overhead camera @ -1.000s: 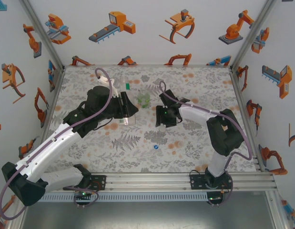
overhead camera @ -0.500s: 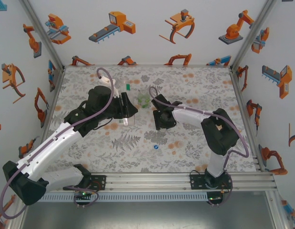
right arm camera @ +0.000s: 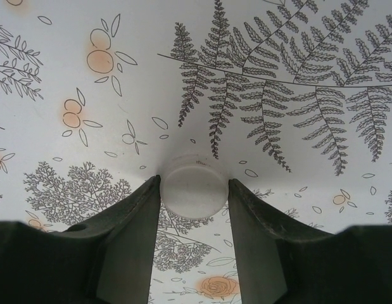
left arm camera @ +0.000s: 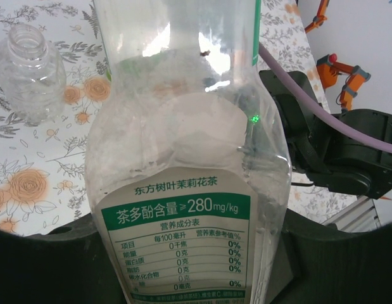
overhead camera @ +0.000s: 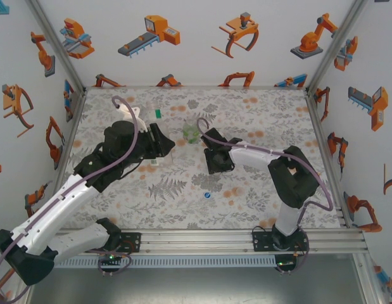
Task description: Screw on the bottle caps
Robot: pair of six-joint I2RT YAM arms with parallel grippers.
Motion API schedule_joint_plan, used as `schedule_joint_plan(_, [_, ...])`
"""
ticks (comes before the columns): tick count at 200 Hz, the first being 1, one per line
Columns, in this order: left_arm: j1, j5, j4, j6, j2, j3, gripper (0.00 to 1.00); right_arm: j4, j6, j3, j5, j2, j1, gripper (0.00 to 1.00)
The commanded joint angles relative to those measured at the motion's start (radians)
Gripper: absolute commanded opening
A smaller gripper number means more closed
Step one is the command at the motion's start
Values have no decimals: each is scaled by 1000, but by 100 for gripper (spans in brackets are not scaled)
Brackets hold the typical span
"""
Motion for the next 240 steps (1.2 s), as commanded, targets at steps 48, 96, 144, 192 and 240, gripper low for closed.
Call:
schedule_joint_plan(48, [6,56,-21,144,32,27,0,-8,-5,-39,1,-24,6,32])
schedule_joint_plan(96, [3,298,-45,423,103,66,0,-34,-21,-51,-87,-181,-19,22])
schedule_joint_plan(144, [-5,473,-88,790,111,47,0,-52,-97,-53,-302,-410,-112,19])
schedule_joint_plan(192, [-27,572,-90,1011,104,13,0,-105,-239,29,-452,-586,-149,19])
schedule_joint_plan(240, [-94,519,-96,1128,113,20,0,-34,-361,47,-652,-728,-149,16])
